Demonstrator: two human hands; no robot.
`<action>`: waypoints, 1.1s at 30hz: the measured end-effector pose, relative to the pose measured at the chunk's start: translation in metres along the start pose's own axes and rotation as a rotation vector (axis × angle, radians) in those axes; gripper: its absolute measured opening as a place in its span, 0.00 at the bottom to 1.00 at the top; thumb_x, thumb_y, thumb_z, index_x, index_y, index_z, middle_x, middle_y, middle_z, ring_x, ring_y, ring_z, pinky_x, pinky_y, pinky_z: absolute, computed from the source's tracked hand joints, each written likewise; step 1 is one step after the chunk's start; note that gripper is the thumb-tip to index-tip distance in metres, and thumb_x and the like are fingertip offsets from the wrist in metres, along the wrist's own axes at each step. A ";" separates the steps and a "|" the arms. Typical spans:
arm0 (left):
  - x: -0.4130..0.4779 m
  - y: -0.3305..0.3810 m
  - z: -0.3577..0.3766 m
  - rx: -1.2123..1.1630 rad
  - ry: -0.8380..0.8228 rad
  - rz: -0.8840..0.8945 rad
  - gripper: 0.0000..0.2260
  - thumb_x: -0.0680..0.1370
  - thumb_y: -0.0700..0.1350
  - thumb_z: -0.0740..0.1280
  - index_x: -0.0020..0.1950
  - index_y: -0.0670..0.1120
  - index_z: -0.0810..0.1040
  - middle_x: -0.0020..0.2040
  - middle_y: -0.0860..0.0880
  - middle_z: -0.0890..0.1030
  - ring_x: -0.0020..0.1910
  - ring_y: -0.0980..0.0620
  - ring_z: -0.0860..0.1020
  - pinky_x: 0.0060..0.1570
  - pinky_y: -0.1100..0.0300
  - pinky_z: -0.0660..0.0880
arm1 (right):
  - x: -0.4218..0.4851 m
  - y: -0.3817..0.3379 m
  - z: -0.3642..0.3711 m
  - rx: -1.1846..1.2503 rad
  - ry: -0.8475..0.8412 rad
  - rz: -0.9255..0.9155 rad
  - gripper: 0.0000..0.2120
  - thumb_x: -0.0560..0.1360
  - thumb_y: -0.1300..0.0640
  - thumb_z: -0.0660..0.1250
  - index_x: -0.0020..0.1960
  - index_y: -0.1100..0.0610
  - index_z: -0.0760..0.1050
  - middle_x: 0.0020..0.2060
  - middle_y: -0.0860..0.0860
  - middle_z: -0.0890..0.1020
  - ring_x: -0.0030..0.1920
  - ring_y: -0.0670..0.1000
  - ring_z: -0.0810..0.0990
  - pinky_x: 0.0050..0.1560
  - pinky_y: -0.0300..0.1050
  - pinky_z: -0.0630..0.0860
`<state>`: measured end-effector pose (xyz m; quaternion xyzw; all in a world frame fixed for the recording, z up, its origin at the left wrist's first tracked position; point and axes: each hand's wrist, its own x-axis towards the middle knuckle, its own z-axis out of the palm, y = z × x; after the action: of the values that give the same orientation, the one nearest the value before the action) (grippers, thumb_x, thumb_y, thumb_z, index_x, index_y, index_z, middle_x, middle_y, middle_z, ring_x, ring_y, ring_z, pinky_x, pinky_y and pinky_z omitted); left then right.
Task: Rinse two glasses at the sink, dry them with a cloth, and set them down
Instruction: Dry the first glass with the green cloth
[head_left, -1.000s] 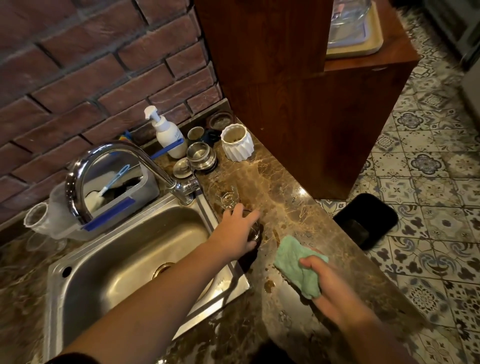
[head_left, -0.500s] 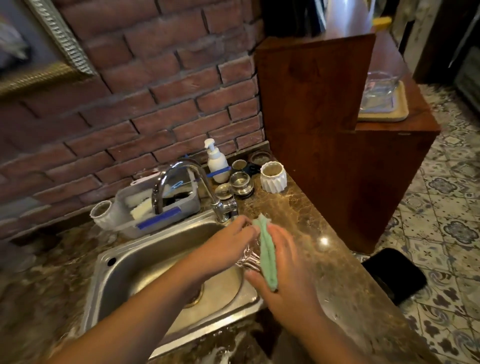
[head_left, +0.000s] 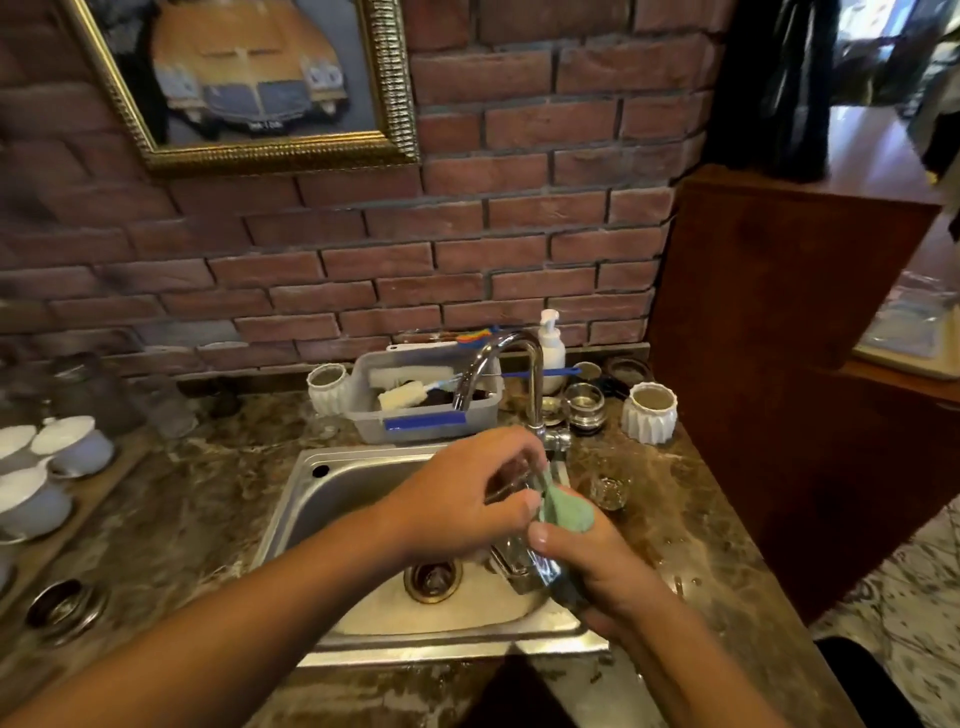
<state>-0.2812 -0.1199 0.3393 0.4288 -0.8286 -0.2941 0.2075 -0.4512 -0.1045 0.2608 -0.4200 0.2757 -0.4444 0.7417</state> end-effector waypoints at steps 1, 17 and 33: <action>-0.005 -0.002 -0.005 0.018 0.007 0.049 0.22 0.71 0.62 0.58 0.58 0.52 0.76 0.50 0.53 0.78 0.49 0.52 0.77 0.48 0.49 0.77 | 0.002 0.004 0.004 0.060 -0.013 0.054 0.30 0.59 0.52 0.85 0.59 0.57 0.82 0.50 0.61 0.84 0.51 0.65 0.74 0.51 0.57 0.69; -0.027 -0.031 -0.025 -0.364 0.259 -0.140 0.21 0.76 0.58 0.59 0.66 0.54 0.79 0.63 0.53 0.80 0.63 0.56 0.78 0.64 0.51 0.76 | 0.013 0.001 0.071 -0.440 0.161 -0.232 0.29 0.64 0.55 0.78 0.63 0.47 0.75 0.52 0.48 0.85 0.51 0.48 0.85 0.45 0.40 0.82; -0.040 -0.029 -0.023 -0.536 0.689 -0.091 0.12 0.76 0.52 0.65 0.52 0.51 0.87 0.46 0.54 0.87 0.49 0.57 0.84 0.47 0.63 0.81 | 0.018 -0.019 0.101 -0.892 0.213 -0.365 0.35 0.66 0.50 0.79 0.69 0.40 0.68 0.58 0.38 0.81 0.59 0.40 0.81 0.54 0.34 0.79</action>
<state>-0.2291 -0.1072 0.3333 0.4688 -0.5860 -0.3473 0.5623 -0.3725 -0.0873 0.3270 -0.6903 0.4353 -0.4462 0.3672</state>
